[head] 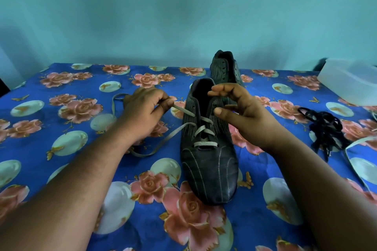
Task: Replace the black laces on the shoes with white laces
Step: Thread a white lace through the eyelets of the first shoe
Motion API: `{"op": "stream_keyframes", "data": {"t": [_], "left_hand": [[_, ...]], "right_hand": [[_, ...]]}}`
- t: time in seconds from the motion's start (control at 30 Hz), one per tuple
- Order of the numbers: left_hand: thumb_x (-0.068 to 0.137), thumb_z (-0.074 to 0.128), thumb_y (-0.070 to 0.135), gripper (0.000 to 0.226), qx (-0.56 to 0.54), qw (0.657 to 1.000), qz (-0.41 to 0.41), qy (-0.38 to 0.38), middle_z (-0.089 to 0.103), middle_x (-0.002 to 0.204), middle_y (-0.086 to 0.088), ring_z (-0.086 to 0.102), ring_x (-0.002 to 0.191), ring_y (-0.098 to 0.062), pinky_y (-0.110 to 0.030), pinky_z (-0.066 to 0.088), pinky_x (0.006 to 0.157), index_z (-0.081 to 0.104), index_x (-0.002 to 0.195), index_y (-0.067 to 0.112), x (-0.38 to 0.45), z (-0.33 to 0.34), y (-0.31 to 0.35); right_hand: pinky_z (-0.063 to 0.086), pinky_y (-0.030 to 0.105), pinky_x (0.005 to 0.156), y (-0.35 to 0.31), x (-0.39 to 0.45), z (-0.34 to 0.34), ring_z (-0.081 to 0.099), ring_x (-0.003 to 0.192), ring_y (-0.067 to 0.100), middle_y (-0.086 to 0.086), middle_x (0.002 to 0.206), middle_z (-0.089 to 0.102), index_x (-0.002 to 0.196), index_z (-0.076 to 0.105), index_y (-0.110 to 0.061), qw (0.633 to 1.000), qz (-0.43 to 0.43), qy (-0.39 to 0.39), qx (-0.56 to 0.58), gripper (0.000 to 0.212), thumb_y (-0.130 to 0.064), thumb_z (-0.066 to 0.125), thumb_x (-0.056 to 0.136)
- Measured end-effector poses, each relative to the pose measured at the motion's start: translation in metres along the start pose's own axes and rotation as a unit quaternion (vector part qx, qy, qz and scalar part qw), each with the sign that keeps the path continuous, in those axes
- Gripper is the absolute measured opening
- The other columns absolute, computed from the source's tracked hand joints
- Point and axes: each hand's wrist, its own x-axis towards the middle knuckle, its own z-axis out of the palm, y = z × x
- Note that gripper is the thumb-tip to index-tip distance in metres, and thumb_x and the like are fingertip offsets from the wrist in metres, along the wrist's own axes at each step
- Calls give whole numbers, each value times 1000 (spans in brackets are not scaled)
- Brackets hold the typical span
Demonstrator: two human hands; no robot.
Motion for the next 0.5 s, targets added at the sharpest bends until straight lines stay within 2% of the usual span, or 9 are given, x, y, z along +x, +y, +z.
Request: {"op": "stream_keyframes", "data": {"t": [0.1, 0.2, 0.27, 0.3, 0.37, 0.4, 0.47, 0.5], "left_hand": [[95, 40, 65, 49, 45, 999, -22, -9, 63, 103, 8, 52, 111, -24, -47, 36, 92, 66, 96, 24, -1, 0, 3], [94, 48, 61, 39, 51, 998, -35, 18, 62, 114, 7, 51, 119, -22, -44, 31, 95, 65, 100, 27, -2, -5, 12], [96, 53, 60, 35, 22, 998, -24, 46, 63, 104, 9, 55, 105, -13, -40, 38, 89, 61, 94, 27, -4, -13, 19], [96, 52, 62, 38, -13, 999, -18, 45, 62, 92, 12, 57, 90, -8, -35, 42, 79, 59, 88, 25, -5, -18, 24], [97, 49, 65, 48, -93, 995, -25, -18, 58, 67, 6, 55, 62, -6, -28, 41, 59, 60, 79, 23, -7, -31, 35], [96, 49, 64, 50, -124, 989, -36, -73, 57, 62, 1, 56, 56, -7, -22, 41, 54, 63, 76, 20, -9, -35, 41], [92, 55, 56, 52, -156, 970, -37, -182, 52, 57, -2, 52, 51, -3, -9, 38, 56, 64, 74, 8, -13, -38, 49], [90, 58, 54, 52, -162, 961, -33, -223, 51, 59, -3, 48, 52, -1, -7, 37, 58, 64, 75, 5, -15, -39, 51]], "right_hand": [[41, 17, 105, 2, 0, 3, 57, 125, 2, -13, 133, 63, 138, 54, -22, 1000, 0, 2, -24, 48, -21, 71, 94], [39, 9, 98, 2, 0, 6, 58, 122, 1, -9, 131, 63, 138, 55, -23, 999, 0, 5, -38, 49, -23, 72, 93], [39, 9, 98, 0, 0, 6, 57, 123, 0, -10, 133, 62, 138, 55, -24, 999, -4, 12, -41, 50, -30, 71, 91], [40, 11, 100, -1, 0, 7, 56, 125, 1, -11, 135, 61, 137, 56, -25, 999, -10, 19, -48, 49, -32, 70, 91], [41, 16, 103, -2, 1, 7, 53, 129, 4, -14, 135, 60, 135, 57, -26, 997, -22, 36, -65, 44, -30, 70, 93], [42, 18, 102, -2, 0, 8, 52, 129, 5, -14, 133, 60, 133, 59, -27, 996, -25, 49, -70, 40, -27, 71, 94], [43, 17, 96, -5, -1, 8, 54, 123, 7, -16, 124, 62, 125, 62, -30, 993, -33, 83, -76, 31, -24, 71, 96], [42, 15, 93, -7, -1, 9, 56, 116, 7, -17, 118, 62, 121, 64, -30, 991, -43, 98, -83, 27, -25, 71, 95]]}}
